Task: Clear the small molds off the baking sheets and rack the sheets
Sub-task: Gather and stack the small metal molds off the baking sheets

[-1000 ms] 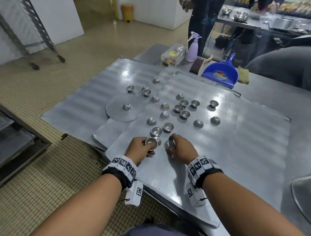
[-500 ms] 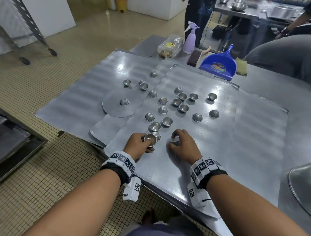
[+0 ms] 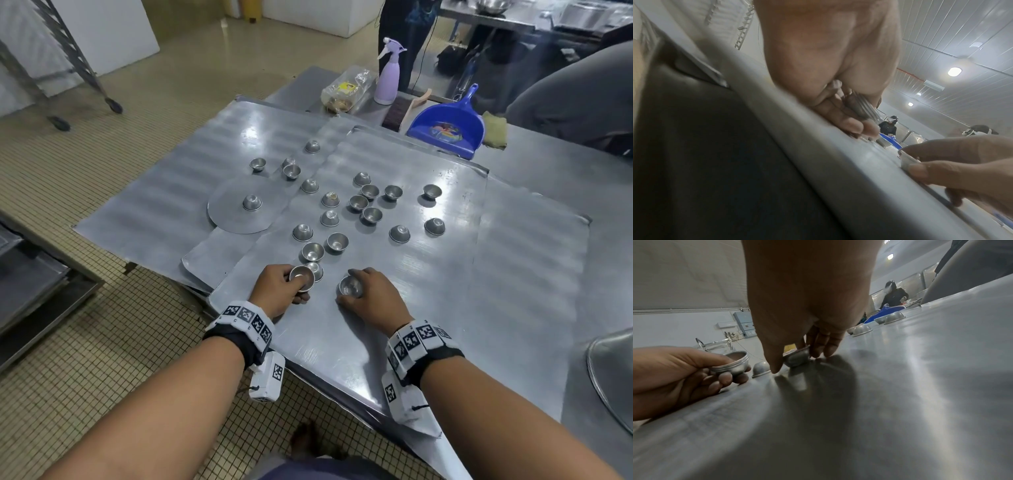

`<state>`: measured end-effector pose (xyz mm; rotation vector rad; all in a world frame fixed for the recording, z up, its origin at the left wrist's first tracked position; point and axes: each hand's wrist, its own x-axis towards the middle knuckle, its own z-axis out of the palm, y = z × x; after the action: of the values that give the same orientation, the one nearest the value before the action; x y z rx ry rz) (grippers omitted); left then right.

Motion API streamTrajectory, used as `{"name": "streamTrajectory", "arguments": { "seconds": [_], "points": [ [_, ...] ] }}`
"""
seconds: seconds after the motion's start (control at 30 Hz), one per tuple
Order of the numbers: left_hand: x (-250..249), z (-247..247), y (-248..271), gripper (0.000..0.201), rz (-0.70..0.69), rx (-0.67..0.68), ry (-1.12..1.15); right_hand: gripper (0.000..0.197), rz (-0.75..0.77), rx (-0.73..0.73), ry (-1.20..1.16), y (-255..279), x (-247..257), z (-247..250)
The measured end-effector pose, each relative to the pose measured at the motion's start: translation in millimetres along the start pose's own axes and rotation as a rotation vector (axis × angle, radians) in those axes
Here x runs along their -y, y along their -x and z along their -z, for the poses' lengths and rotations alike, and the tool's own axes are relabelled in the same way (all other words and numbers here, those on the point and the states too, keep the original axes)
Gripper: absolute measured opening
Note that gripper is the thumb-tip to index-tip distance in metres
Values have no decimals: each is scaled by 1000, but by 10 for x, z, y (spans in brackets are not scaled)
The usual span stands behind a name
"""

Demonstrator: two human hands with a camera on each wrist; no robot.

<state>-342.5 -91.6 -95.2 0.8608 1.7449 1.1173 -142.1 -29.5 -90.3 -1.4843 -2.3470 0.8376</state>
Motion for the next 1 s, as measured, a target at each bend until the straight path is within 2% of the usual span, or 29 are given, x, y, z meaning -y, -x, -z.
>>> {"name": "streamTrajectory", "arguments": {
  "seconds": [0.1, 0.27, 0.47, 0.57, 0.67, 0.77, 0.87, 0.93, 1.0],
  "points": [
    [-50, -23, 53, 10, 13, -20, 1, 44, -25, -25, -11, 76, -58, 33],
    [-121, -83, 216, 12, -4, -131, -74, 55, 44, -39, -86, 154, -86, 156],
    [-197, -181, 402, 13, -4, -190, 4, 62, 135, -30, -137, 142, 111, 292],
    [-295, -209, 526, 14, 9, -220, 101, 58, 206, -30, -162, 196, 259, 286],
    [-416, -231, 651, 28, 86, -221, 333, 60, 266, -27, -190, 246, 394, 238],
    [-437, -233, 739, 37, 93, -185, 420, 64, 297, -7, -205, 311, 509, 150],
    [-426, -208, 824, 34, 74, -183, 400, 71, 287, 8, -223, 370, 544, 75],
    [-439, -159, 856, 30, 69, -221, 371, 78, 296, 36, -223, 382, 526, 50],
    [-440, -89, 855, 26, 67, -266, 334, 78, 294, 43, -225, 355, 495, 42]
  ]
}}
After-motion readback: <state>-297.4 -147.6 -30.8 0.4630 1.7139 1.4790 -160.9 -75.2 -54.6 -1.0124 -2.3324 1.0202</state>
